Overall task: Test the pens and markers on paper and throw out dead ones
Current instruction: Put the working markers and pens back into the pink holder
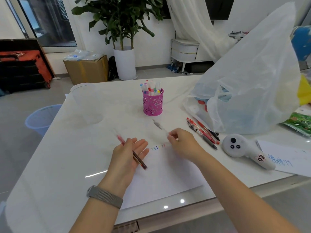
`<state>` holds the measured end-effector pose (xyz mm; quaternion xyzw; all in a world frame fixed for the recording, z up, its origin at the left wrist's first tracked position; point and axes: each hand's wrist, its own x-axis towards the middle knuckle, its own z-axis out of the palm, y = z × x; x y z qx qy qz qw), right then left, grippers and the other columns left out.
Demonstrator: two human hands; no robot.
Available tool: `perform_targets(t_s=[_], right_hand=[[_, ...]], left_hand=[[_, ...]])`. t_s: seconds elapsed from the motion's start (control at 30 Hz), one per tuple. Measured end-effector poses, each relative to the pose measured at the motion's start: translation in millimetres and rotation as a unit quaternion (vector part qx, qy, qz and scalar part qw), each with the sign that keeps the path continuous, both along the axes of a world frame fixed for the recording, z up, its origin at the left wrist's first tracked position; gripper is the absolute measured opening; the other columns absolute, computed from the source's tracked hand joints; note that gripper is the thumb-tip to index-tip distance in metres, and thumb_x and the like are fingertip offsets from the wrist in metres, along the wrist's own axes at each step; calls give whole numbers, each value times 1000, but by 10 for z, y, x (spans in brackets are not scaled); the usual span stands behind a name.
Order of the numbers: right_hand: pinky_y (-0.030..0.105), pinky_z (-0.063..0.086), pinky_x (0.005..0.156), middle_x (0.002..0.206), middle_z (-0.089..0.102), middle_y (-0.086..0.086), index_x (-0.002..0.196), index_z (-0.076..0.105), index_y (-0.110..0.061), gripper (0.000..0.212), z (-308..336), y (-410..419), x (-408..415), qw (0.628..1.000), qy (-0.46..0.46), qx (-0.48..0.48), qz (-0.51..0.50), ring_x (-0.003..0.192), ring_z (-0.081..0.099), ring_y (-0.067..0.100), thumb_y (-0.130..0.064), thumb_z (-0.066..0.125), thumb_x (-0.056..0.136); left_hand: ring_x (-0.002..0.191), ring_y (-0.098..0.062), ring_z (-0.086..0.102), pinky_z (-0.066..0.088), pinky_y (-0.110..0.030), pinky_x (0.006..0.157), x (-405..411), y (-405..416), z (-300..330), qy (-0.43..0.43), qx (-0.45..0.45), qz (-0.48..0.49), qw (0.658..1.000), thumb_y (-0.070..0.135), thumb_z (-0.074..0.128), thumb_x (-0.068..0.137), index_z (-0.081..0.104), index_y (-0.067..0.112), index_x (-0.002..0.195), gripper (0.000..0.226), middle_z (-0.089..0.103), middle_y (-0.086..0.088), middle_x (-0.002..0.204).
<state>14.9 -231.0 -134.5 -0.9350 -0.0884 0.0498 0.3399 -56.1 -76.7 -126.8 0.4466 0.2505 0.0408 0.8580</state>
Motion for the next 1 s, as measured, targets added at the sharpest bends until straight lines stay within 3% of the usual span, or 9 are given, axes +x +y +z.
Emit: perform_targets(t_s=[0.1, 0.2, 0.3, 0.33, 0.4, 0.5, 0.63, 0.87, 1.0], right_hand=[[23, 41, 65, 71, 58, 0, 92, 69, -2, 27, 220, 158, -197, 975, 88, 178, 99, 67, 50, 9, -27, 58, 94], [18, 44, 60, 72, 67, -4, 87, 73, -16, 19, 293, 177, -288, 950, 172, 181, 190, 61, 58, 3, -29, 60, 92], [22, 46, 62, 85, 71, 1, 92, 72, -11, 18, 248, 17, -125, 961, 140, 200, 128, 67, 60, 6, -25, 61, 92], [23, 46, 66, 90, 70, -1, 95, 71, -12, 14, 195, -85, -25, 979, 82, 176, 66, 72, 61, 7, -22, 63, 91], [30, 45, 80, 108, 65, 1, 110, 66, -14, 21, 48, -332, 150, 997, -48, -39, -49, 96, 59, 15, -15, 62, 90], [36, 39, 79, 121, 55, 5, 123, 56, -18, 31, -152, -571, 216, 953, -58, -279, -106, 111, 46, 29, -11, 50, 93], [36, 44, 75, 114, 51, 15, 118, 51, -6, 29, -185, -566, 301, 972, -85, -174, -132, 98, 50, 31, -6, 56, 89], [30, 42, 68, 102, 64, 16, 103, 59, -1, 16, -133, -587, 340, 970, -58, -162, -172, 94, 60, 33, -1, 54, 88], [23, 48, 70, 89, 72, 5, 101, 66, -9, 21, 124, -385, 149, 980, 65, 172, -71, 80, 66, 16, -14, 73, 82]], left_hand=[[99, -29, 63, 48, -43, 92, 3, -41, 15, -7, 4, -47, 999, 21, 37, 102, 51, 0, 109, 26, 60, -23, 116], [98, -29, 65, 50, -44, 92, -15, -84, 47, -21, 14, -83, 996, 20, 39, 101, 55, 3, 104, 24, 66, -17, 110], [92, -27, 68, 50, -42, 90, -14, -68, 32, -31, -1, -56, 998, 18, 38, 102, 52, 6, 92, 21, 67, -10, 94], [89, -27, 69, 51, -41, 87, -12, -53, 32, -36, -16, -46, 998, 17, 37, 102, 51, 7, 89, 22, 65, -9, 88], [75, -23, 68, 55, -37, 74, -2, -15, 25, -41, -37, -31, 998, 16, 37, 102, 51, 7, 88, 22, 60, -6, 79], [52, -13, 52, 49, -25, 46, -10, 10, 31, -26, -38, -21, 999, 15, 39, 101, 55, 8, 92, 20, 53, -3, 74], [51, -13, 46, 42, -24, 44, -16, -23, 34, -24, -34, -28, 999, 15, 40, 101, 54, 9, 91, 18, 52, -3, 75], [84, -26, 69, 59, -34, 70, -50, -68, 28, -24, -13, -69, 997, 15, 37, 101, 55, 3, 95, 22, 67, -16, 104], [103, -33, 64, 52, -40, 84, -30, -97, 15, -5, 3, -88, 996, 15, 36, 102, 55, -1, 104, 25, 64, -23, 111]])
